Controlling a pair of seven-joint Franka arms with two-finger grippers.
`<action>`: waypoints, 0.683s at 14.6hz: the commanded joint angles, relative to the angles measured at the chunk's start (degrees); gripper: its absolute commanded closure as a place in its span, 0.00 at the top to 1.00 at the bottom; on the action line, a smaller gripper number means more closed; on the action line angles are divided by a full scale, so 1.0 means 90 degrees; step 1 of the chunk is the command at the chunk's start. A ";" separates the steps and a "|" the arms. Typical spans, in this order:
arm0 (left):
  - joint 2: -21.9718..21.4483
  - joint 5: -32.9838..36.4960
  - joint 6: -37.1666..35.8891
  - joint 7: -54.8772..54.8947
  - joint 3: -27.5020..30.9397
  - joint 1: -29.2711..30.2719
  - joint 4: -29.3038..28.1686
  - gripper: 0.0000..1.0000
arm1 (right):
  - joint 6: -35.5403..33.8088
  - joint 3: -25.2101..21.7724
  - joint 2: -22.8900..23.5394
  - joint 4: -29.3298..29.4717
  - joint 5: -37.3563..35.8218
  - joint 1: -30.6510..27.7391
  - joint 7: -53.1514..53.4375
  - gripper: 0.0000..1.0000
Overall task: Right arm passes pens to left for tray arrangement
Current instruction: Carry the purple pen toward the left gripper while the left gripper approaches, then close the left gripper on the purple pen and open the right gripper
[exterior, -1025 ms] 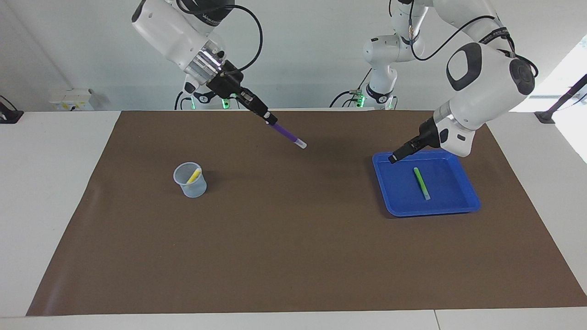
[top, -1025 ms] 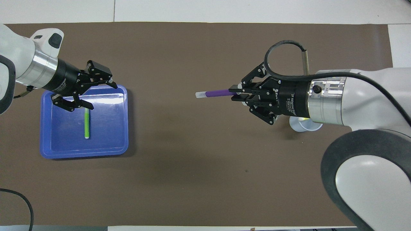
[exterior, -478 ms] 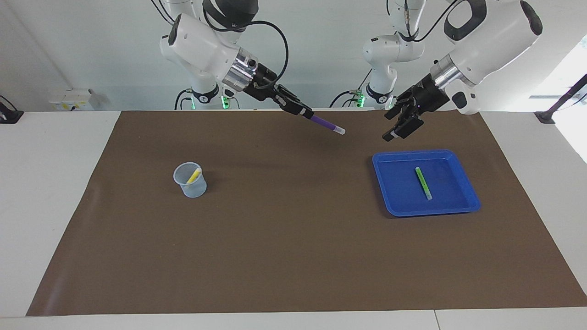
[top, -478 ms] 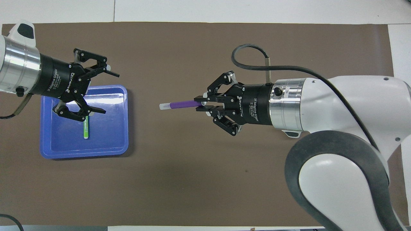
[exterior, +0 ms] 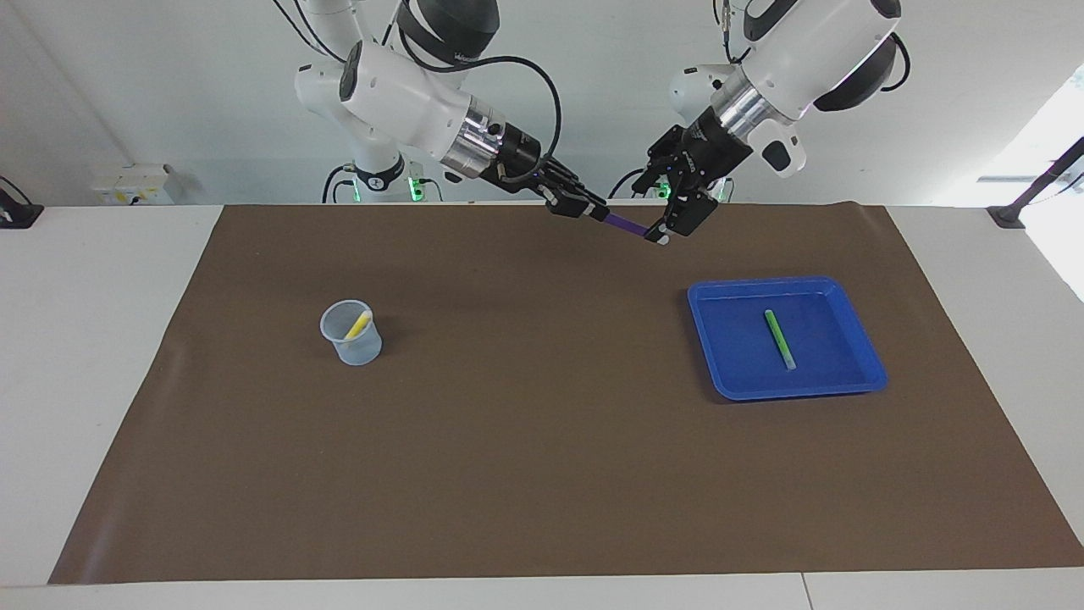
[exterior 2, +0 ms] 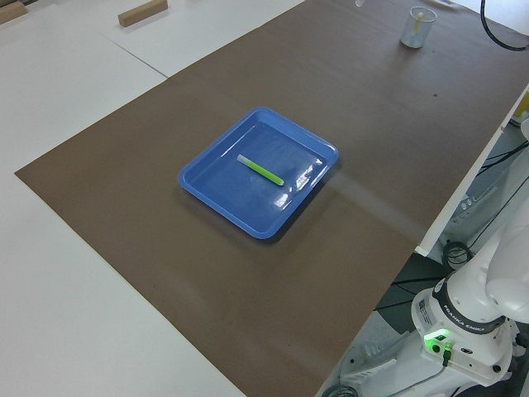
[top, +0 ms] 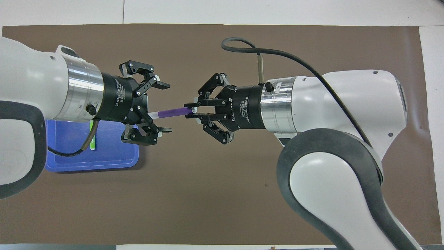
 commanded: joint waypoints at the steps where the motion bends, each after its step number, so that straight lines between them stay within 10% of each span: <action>1: -0.0468 0.0156 0.0265 -0.0221 0.0066 -0.0185 -0.0691 1.00 | 0.0092 0.0091 0.0068 0.0106 0.0034 -0.0043 0.0110 0.00; 10: -0.0538 0.0264 0.0441 -0.0230 0.0067 -0.0167 -0.0809 0.74 | 0.0131 0.0159 0.0068 0.0096 -0.0112 -0.0024 0.0081 0.00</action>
